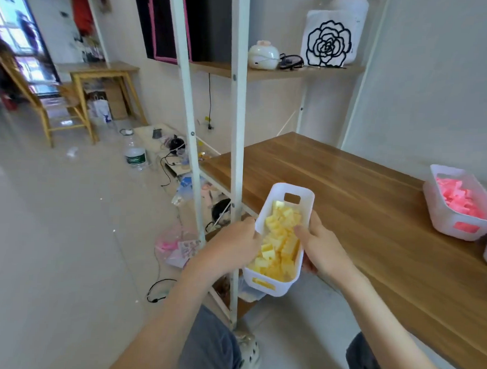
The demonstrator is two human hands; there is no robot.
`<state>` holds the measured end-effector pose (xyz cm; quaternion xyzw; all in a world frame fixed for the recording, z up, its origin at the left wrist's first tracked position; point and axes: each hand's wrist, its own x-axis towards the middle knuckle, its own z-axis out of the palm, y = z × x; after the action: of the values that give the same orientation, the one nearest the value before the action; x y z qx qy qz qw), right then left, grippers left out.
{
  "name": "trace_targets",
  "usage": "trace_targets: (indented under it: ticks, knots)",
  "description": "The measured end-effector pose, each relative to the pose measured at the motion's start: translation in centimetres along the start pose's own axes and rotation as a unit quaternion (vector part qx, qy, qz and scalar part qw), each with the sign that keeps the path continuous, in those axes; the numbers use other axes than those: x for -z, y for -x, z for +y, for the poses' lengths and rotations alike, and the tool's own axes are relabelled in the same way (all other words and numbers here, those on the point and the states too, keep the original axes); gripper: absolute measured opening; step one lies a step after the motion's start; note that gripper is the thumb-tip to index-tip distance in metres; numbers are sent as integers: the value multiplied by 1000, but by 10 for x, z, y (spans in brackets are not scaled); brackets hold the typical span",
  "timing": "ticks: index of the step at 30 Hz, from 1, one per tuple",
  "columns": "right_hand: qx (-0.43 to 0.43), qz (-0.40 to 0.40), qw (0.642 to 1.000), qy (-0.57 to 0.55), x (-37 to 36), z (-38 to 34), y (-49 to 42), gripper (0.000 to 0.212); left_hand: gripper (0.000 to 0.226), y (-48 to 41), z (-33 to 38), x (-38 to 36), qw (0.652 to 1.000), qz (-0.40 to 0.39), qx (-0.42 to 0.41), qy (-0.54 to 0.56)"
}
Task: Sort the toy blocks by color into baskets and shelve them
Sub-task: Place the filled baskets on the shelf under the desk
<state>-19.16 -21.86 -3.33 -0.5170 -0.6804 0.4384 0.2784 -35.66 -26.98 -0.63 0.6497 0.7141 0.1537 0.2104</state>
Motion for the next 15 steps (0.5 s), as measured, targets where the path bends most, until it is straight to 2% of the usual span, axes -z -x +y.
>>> trace_targets:
  ticks: [2,7,11,15]
  knots:
    - [20,-1,1000,2,-21,-6,3,36,21,14,-18,3,999,29,18,-21]
    - [50,-45,998,18,-71,-11,-8,43,34,24,-75,2,995,76,68,19]
    - [48,-93,994,17,-108,-10,-22,49,19,38,-102,1,989,73,116,54]
    - [44,-146,988,5,-151,-9,-46,38,17,40,-132,1,976,105,175,81]
